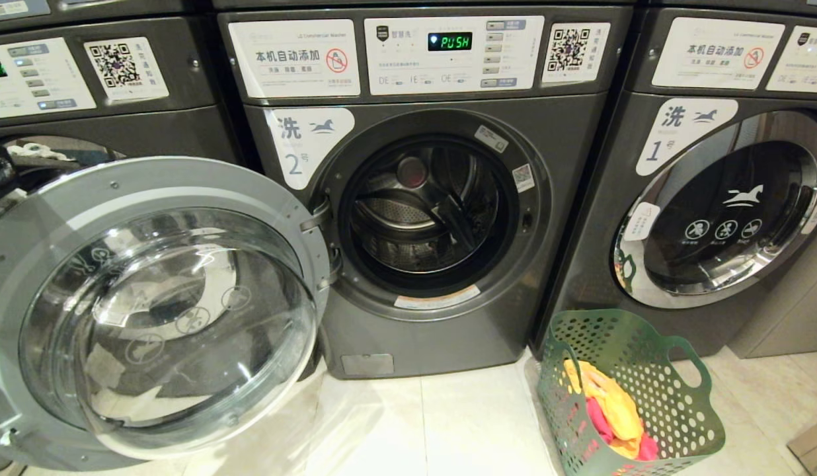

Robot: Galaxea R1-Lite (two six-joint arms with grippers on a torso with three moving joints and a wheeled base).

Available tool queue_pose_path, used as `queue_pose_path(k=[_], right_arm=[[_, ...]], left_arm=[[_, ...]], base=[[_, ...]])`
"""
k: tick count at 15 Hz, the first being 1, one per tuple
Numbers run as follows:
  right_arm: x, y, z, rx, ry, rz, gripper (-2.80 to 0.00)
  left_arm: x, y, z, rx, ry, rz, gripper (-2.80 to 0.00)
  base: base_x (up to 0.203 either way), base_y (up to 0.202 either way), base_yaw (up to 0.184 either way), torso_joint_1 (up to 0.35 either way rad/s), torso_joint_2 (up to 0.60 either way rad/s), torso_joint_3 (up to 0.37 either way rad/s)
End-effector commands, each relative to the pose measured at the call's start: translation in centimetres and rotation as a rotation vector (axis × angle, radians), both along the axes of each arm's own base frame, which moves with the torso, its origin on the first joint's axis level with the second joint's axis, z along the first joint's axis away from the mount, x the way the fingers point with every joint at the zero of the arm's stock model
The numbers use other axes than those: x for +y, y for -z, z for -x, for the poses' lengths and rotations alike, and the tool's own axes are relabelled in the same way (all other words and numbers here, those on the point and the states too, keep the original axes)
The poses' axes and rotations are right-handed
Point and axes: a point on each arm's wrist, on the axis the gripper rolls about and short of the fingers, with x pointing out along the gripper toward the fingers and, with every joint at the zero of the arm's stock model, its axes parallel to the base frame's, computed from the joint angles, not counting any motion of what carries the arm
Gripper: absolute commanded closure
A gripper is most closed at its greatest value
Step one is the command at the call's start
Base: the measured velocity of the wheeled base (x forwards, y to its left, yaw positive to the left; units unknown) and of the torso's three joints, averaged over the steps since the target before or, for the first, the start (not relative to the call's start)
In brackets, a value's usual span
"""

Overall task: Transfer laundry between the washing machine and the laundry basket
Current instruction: Close the washing machine door with the left hand

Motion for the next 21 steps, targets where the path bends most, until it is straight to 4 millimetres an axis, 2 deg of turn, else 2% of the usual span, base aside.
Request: queue_pose_path(k=[1, 7, 10, 13, 15, 16, 18, 20, 21], right_arm=[[0.0, 0.0, 0.0, 0.002, -0.001, -0.001, 0.0], [0.0, 0.0, 0.0, 0.002, 0.007, -0.018, 0.0], [0.0, 0.0, 0.0, 0.002, 0.011, -0.035, 0.0], [0.0, 0.0, 0.0, 0.002, 0.013, -0.038, 0.0], [0.0, 0.0, 0.0, 0.0, 0.013, -0.036, 0.0], [0.0, 0.0, 0.0, 0.0, 0.011, -0.035, 0.0], [0.0, 0.0, 0.0, -0.002, 0.011, -0.027, 0.0], [0.0, 0.0, 0.0, -0.002, 0.011, -0.024, 0.0], [0.0, -0.4, 0.1, -0.014, 0.014, -0.024, 0.0]], left_arm=[[-2.7, -1.5, 2.8, 0.037, 0.048, 0.019, 0.0], [-10.2, -3.3, 9.2, 0.146, 0.289, 0.065, 0.0], [-14.0, -2.8, 10.8, 0.192, 0.454, 0.085, 0.0], [-18.7, -2.6, 11.7, 0.235, 0.624, 0.145, 0.0], [-22.3, -2.1, 11.4, 0.256, 0.674, 0.158, 0.0], [-24.6, -1.3, 10.0, 0.247, 0.661, 0.148, 0.0], [-27.4, -0.5, 7.0, 0.13, 0.559, 0.098, 0.0], [-28.2, -1.6, 6.1, -0.041, 0.478, 0.095, 0.0], [-27.6, -2.4, 6.3, -0.112, 0.42, 0.089, 0.0]], base=[[0.0, 0.0, 0.0, 0.0, 0.0, 0.0], [0.0, 0.0, 0.0, 0.0, 0.0, 0.0], [0.0, 0.0, 0.0, 0.0, 0.0, 0.0], [0.0, 0.0, 0.0, 0.0, 0.0, 0.0], [0.0, 0.0, 0.0, 0.0, 0.0, 0.0], [0.0, 0.0, 0.0, 0.0, 0.0, 0.0], [0.0, 0.0, 0.0, 0.0, 0.0, 0.0], [0.0, 0.0, 0.0, 0.0, 0.0, 0.0], [0.0, 0.0, 0.0, 0.0, 0.0, 0.0]])
